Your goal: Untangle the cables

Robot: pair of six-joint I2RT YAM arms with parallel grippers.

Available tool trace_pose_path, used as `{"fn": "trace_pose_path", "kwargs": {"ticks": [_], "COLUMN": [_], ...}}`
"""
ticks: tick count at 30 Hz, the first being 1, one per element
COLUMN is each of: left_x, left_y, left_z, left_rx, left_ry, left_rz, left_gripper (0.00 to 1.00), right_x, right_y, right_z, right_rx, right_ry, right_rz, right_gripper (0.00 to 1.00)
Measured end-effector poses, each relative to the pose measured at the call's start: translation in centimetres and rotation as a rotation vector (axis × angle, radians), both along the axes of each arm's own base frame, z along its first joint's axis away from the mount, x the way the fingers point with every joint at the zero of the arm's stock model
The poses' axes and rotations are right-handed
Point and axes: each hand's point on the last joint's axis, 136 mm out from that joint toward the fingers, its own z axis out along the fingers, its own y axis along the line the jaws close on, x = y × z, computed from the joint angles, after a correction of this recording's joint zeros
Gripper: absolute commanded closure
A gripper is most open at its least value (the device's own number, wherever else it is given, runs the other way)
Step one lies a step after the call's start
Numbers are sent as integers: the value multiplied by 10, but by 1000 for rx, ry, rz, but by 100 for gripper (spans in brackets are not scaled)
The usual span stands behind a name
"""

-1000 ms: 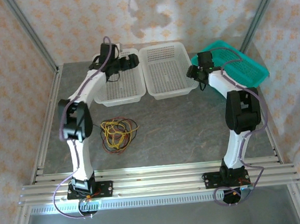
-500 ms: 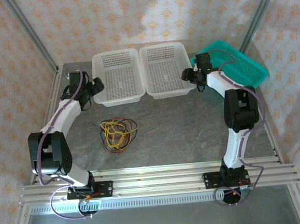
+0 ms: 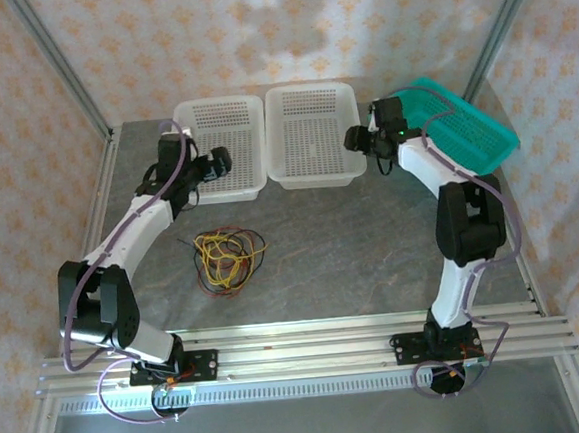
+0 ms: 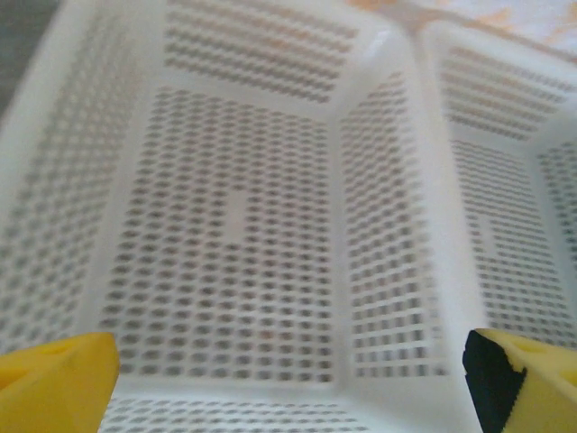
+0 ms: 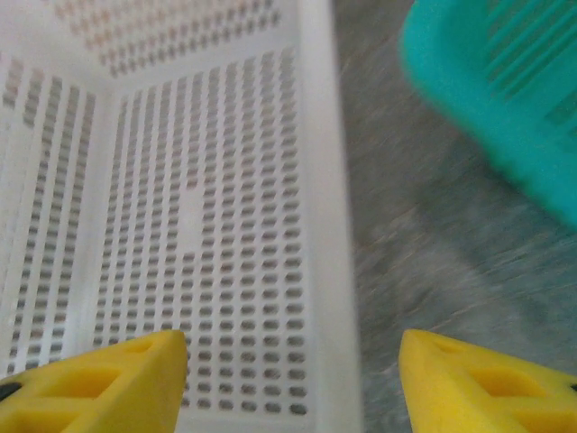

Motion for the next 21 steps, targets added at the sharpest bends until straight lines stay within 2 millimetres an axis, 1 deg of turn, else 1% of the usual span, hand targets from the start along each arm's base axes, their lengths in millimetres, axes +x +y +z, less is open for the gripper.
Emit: {"fn": "trace_pose_path", "kwargs": {"ticks": [2, 4, 5, 6, 8, 10, 12, 15, 21], "left_x": [6, 11, 14, 15, 17, 16, 13, 8, 1], "left_y": [-19, -35, -43, -52, -63, -74, -87, -103, -130], "left_z": [8, 10, 10, 7, 0, -9, -18, -23, -19], "left_rx": [-7, -16, -22, -26, -28, -26, -25, -32, -47], "left_ry": [-26, -41, -45, -41, -32, -13, 6, 19, 0], "left_rz": [-53, -88, -107, -127, -151, -174, -200, -242, -308], "left_gripper": [1, 1, 1, 1, 1, 1, 1, 1, 1], "right_x": [2, 5, 5, 5, 2, -1, -5, -12, -22], "right_y": [-21, -45, -59, -71, -93, -108, -117, -123, -124], "right_z": [16, 23, 23, 21, 17, 14, 9, 1, -12], "right_rx": [-36, -64, -80, -90, -109, -122, -133, -155, -216], "right_ry": [-40, -57, -55, -49, -26, -9, 11, 50, 111], "right_rz": [-65, -131, -168, -198, -251, -283, -299, -290, -240], "right_gripper": [37, 37, 36, 33, 28, 28, 27, 28, 28]}}
